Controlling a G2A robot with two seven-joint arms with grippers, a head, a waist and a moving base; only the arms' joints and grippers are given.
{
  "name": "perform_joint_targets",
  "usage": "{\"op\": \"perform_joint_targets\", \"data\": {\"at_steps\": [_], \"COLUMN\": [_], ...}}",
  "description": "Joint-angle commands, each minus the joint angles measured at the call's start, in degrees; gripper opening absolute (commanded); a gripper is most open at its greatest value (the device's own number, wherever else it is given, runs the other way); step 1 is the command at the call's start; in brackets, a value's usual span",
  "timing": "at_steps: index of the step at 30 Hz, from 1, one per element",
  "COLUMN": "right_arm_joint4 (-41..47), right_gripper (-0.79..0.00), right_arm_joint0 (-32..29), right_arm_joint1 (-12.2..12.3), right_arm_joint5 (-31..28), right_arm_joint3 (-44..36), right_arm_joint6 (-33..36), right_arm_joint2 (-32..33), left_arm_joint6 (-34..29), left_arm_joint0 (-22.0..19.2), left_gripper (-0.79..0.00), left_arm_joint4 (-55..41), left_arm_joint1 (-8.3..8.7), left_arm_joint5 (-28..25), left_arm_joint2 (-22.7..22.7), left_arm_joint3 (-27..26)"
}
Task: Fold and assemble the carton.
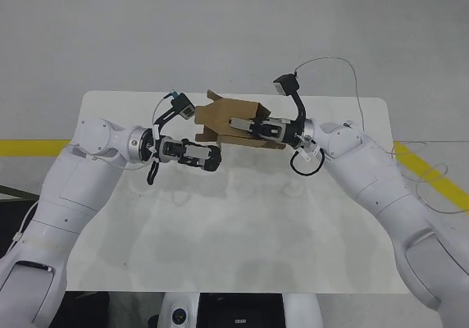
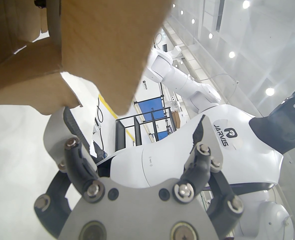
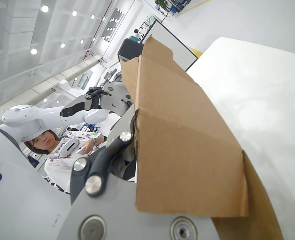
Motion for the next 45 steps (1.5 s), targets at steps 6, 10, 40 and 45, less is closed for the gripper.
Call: {"op": "perform_joint_targets", "data": {"at_steps": [6, 10, 40, 45], "right_arm_joint4": [-0.73, -1.09, -2.09, -1.35], "right_gripper": [-0.785, -0.785, -0.785, -0.785], "right_arm_joint0": [-0.53, -0.94, -2.72, -4.56], "right_arm_joint1": [-0.64, -0.96, -2.69, -1.74], "right_arm_joint5": [0.39, 0.67, 2.01, 3.14], "right_arm_joint3": [-0.86, -1.36, 0.04, -1.69], "right_arm_joint6": [0.82, 1.46, 5.28, 6.41], "right_arm_joint2": [0.96, 1.42, 5.57, 6.80], "left_arm_joint6": [0.13, 0.14, 0.88, 1.64], "left_arm_joint0": [-0.10, -0.20, -0.20, -0.59], "left_gripper": [0.000, 0.000, 0.000, 0.000], "left_arm_joint4": [0.26, 0.36, 2.81, 3.56], "left_arm_joint1": [-0.21, -0.28, -0.05, 0.34], "left_arm_joint5": [-0.13, -0.14, -0.89, -1.64], "left_arm_joint2": [-0.12, -0.32, -2.93, -4.48], "left_arm_joint3": [0.35, 0.52, 0.98, 1.89]}}
